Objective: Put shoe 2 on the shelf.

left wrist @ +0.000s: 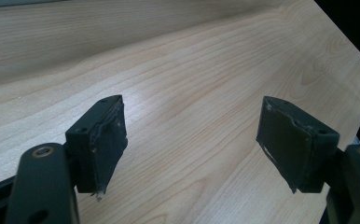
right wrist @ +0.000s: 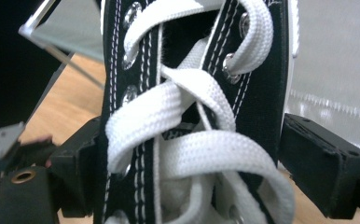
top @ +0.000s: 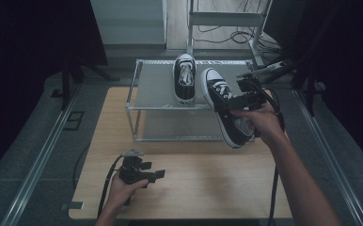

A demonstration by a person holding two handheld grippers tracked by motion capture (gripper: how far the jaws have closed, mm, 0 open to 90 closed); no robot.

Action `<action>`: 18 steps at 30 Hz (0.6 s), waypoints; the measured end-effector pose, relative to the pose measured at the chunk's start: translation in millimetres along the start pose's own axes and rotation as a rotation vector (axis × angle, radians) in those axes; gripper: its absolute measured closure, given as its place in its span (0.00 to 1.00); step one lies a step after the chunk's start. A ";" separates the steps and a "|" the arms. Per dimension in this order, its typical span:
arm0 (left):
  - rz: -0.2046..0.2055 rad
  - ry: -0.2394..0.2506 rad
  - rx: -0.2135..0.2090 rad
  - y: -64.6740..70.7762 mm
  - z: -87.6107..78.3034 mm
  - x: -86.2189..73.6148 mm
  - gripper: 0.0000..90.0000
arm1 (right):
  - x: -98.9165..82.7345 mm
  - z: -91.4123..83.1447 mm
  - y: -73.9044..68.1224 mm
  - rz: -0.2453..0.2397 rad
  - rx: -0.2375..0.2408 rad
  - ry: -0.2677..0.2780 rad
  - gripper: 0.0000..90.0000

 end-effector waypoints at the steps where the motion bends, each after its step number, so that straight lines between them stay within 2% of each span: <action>1: 0.003 -0.001 0.000 0.8 0.5 0.0 0.27 | 3.8 1.7 -0.5 0.010 0.000 0.002 0.15; 11: 0.011 -0.010 -0.006 3.0 2.7 0.2 0.27 | 34.3 18.0 0.0 0.067 -0.031 -0.003 0.15; 15: 0.007 -0.006 -0.007 2.6 1.4 0.3 0.27 | 46.2 23.1 2.5 0.089 -0.056 -0.004 0.15; 18: 0.008 -0.005 -0.006 1.9 0.7 0.3 0.27 | 54.9 26.7 5.3 0.123 -0.064 -0.003 0.15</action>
Point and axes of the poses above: each handheld gripper's, and its own axes: z roughly forward along the jaws, x roughly out of its top, y roughly to its right, the point moved 1 cm from there along z, roughly forward along the jaws, and after that the axes turned 2 degrees about y, right-handed, at the moved point
